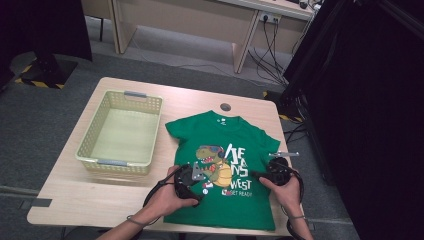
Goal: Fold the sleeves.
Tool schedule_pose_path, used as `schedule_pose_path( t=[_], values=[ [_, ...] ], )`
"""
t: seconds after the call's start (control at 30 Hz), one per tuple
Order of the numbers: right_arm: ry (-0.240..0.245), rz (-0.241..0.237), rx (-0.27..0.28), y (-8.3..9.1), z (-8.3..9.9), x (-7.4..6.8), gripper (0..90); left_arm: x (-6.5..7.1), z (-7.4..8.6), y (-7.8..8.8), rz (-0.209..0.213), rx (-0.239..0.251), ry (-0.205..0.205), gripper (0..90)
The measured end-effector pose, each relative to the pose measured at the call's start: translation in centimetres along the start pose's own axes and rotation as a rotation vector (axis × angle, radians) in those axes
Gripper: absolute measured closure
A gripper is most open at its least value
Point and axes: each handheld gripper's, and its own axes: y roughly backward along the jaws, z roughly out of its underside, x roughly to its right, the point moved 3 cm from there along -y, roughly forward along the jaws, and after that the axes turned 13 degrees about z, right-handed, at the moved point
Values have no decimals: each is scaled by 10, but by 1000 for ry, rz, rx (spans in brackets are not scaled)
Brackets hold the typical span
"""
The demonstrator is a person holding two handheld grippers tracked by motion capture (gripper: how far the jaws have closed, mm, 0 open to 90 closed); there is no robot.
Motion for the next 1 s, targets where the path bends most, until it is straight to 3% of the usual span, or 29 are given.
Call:
schedule_pose_path(
  t=[0.27,0.37,0.43,0.57,0.67,0.73,0.8,1.0],
  values=[
    [-6,21,-2,-1,0,12,219,-1,-7,-6,8,2,-6,121],
    [-16,7,-11,-1,-1,14,233,0,-6,-5,3,4,-16,125],
    [-34,-2,19,4,-3,19,272,1,-5,-4,-3,11,-28,134],
    [-94,71,50,11,-14,44,344,0,-3,2,-19,43,-23,139],
    [-106,173,15,6,-20,65,431,-1,-1,8,-29,80,-10,133],
    [-133,176,9,0,-24,75,466,-1,2,12,-37,110,3,131],
    [-138,217,-4,-7,-27,82,492,-2,7,15,-36,128,13,129],
    [-175,215,2,-22,-36,89,520,-2,20,24,-50,169,39,124]
  ],
)
